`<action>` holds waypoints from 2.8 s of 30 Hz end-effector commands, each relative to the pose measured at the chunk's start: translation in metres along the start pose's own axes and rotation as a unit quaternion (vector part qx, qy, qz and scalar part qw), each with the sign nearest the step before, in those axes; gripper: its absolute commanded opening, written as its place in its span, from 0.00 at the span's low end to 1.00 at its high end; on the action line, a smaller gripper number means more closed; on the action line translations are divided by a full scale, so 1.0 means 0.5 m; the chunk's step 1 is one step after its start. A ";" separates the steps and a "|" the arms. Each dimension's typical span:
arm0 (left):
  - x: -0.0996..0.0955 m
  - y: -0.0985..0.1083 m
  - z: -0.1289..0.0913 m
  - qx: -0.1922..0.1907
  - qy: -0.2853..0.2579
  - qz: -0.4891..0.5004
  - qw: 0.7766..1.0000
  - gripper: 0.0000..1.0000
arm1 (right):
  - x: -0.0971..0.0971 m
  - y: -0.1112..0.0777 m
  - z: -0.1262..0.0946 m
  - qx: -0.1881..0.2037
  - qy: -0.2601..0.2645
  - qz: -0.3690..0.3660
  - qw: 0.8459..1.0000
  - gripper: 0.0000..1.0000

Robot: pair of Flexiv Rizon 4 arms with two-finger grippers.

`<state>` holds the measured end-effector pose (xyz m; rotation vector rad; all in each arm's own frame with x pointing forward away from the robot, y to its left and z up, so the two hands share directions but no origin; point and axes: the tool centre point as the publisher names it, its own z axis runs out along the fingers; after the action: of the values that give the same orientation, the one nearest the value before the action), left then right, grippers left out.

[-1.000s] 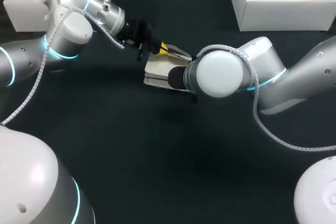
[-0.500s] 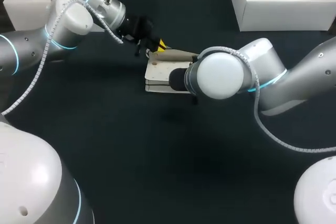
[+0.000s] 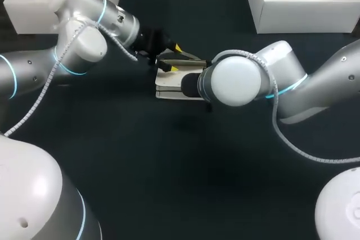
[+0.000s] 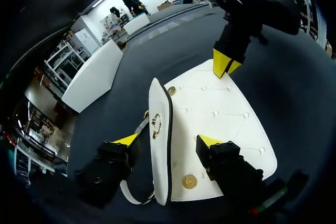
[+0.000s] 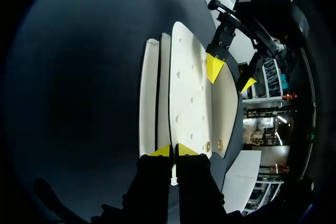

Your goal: Pick up the bag, open it, inspect its contents, close it, and place it on the opposite side

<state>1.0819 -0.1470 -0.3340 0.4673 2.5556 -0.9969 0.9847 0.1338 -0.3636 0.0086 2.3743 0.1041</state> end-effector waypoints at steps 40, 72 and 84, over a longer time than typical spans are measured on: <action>-0.073 0.075 0.090 -0.013 0.033 -0.105 0.994 0.00 | 0.003 -0.001 0.000 -0.001 -0.003 0.000 1.000 0.00; -0.145 0.005 -0.031 0.014 0.069 -0.148 0.986 0.00 | -0.106 -0.008 -0.138 0.009 -0.054 -0.002 0.998 0.21; -0.141 -0.041 -0.089 0.008 0.090 -0.170 0.981 0.00 | -0.144 -0.001 -0.144 0.017 -0.068 -0.008 0.998 0.00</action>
<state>1.1300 -0.1436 -0.2701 0.1342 2.8460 -1.1472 0.9837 0.1217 -0.2637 0.0077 2.2354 0.0650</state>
